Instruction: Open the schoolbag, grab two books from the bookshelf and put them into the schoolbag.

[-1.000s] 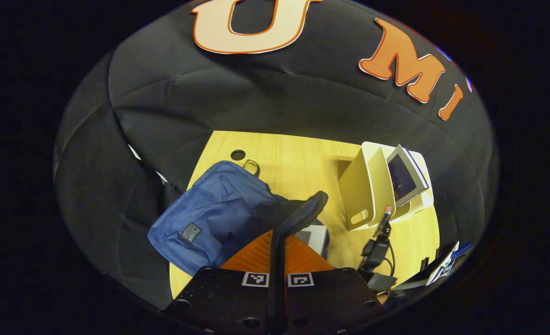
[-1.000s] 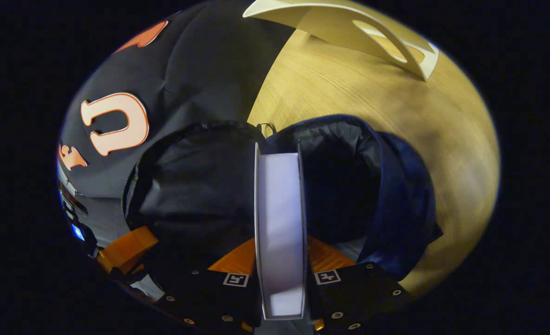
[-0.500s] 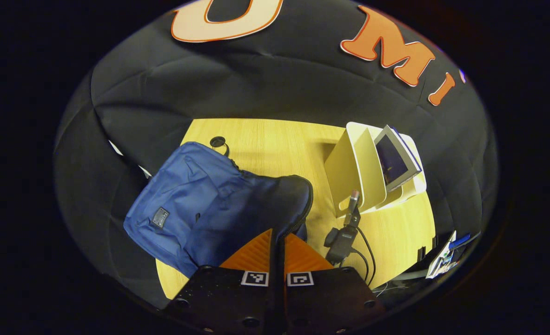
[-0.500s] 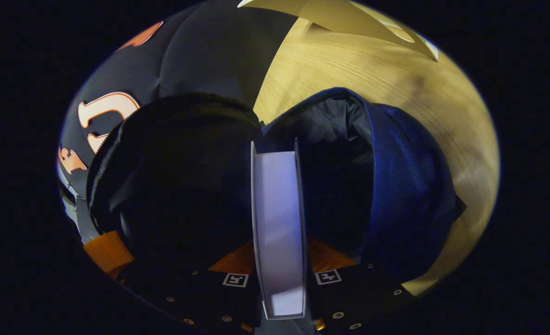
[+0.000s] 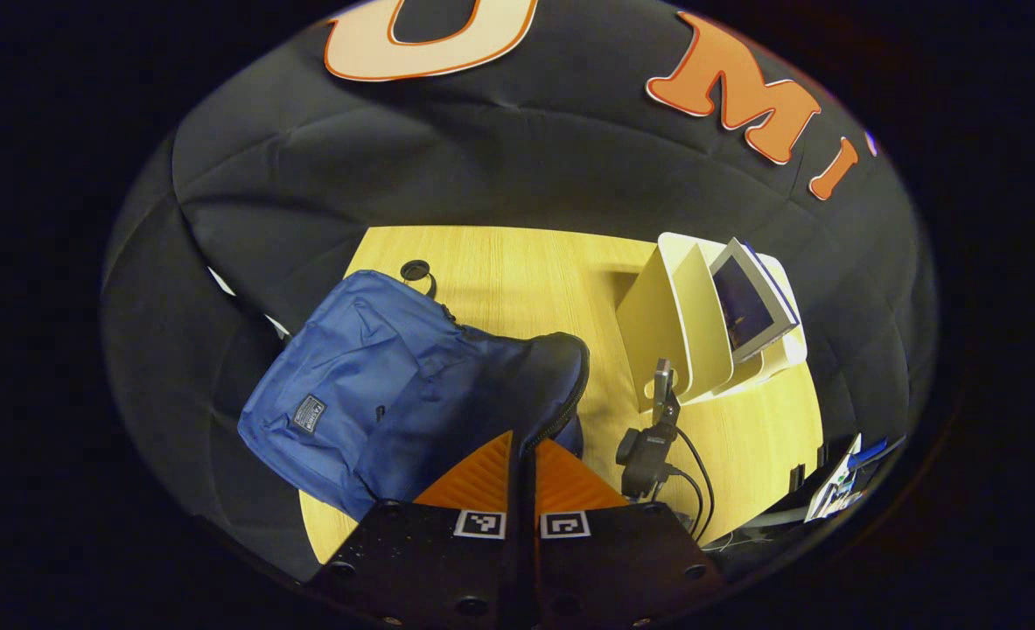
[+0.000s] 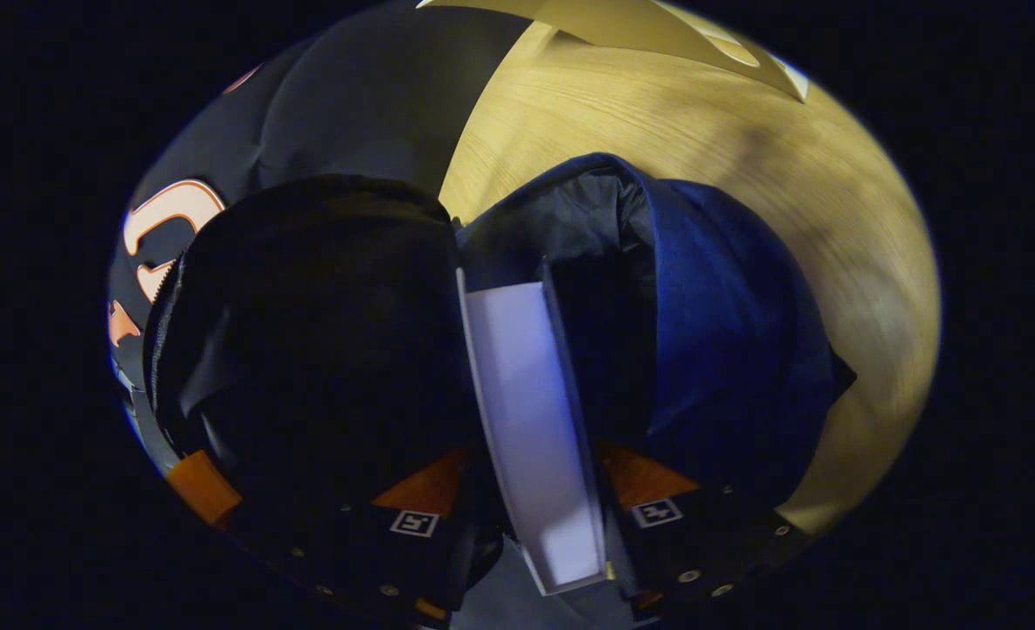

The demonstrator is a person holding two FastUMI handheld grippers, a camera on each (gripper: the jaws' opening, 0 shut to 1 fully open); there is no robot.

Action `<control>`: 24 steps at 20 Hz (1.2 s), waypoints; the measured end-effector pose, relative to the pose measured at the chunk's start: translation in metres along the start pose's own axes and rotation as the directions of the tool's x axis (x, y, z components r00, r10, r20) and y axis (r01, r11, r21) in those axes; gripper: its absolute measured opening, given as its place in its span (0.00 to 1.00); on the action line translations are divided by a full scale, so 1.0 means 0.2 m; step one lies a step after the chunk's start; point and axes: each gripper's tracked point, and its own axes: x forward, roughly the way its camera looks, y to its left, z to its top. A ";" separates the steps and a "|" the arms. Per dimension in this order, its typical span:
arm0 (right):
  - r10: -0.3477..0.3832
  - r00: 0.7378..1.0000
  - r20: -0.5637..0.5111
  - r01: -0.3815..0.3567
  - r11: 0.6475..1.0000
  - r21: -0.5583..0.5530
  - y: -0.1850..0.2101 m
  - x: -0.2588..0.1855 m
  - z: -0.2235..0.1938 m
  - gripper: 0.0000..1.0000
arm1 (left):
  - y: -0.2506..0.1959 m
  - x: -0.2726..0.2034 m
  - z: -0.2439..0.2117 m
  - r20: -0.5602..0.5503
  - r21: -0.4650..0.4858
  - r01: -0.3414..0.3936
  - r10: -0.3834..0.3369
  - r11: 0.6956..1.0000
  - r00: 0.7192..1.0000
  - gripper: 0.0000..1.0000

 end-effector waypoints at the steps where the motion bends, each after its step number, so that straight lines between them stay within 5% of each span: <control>1: 0.015 1.000 0.007 -0.015 1.000 -0.024 0.02 0.00 0.00 0.74 | 0.01 0.00 0.01 0.008 -0.003 -0.006 0.006 1.000 1.000 0.00; 4: 0.023 1.000 -0.004 -0.023 0.999 -0.026 0.00 -0.02 -0.02 0.77 | 0.01 -0.02 0.01 0.010 -0.008 -0.009 0.010 1.000 1.000 0.00; 5: 0.040 0.999 0.002 -0.040 0.998 -0.041 0.03 0.00 -0.01 0.57 | 0.00 -0.02 0.00 0.008 -0.015 -0.004 0.004 1.000 1.000 0.00; 6: 0.024 1.000 -0.002 -0.024 0.999 -0.049 0.00 0.01 -0.02 0.68 | -0.01 -0.02 0.00 0.003 -0.015 0.001 -0.001 1.000 1.000 0.00; 9: 0.036 0.999 -0.039 -0.038 0.997 -0.062 0.01 0.04 -0.10 0.51 | -0.03 -0.04 0.00 0.004 0.012 -0.002 0.002 1.000 1.000 0.00; 14: 0.038 0.999 -0.030 -0.040 0.997 -0.061 0.00 0.04 -0.10 0.47 | -0.06 -0.04 -0.01 -0.003 0.033 0.008 -0.008 0.999 1.000 0.00; 17: -0.010 1.000 -0.025 0.008 0.997 -0.075 -0.01 0.07 -0.08 0.53 | -0.04 -0.05 0.00 0.007 0.026 0.002 -0.002 1.000 1.000 0.00; 19: -0.039 0.998 -0.057 0.034 0.996 -0.079 -0.03 0.07 -0.10 0.47 | -0.02 -0.06 0.00 0.013 0.015 0.001 -0.001 1.000 1.000 0.00; 21: -0.066 0.995 -0.076 0.059 0.994 -0.087 -0.05 0.02 -0.10 0.60 | -0.01 -0.06 0.02 0.022 0.002 -0.001 0.001 1.000 1.000 0.00; 22: -0.065 0.995 -0.081 0.057 0.994 -0.091 -0.05 -0.02 -0.09 0.79 | 0.00 -0.06 0.02 0.025 -0.002 -0.005 0.005 1.000 1.000 0.00; 24: -0.066 0.994 -0.089 0.056 0.992 -0.114 -0.05 -0.12 -0.08 0.88 | 0.01 -0.06 0.02 0.021 -0.012 -0.006 0.006 1.000 1.000 0.00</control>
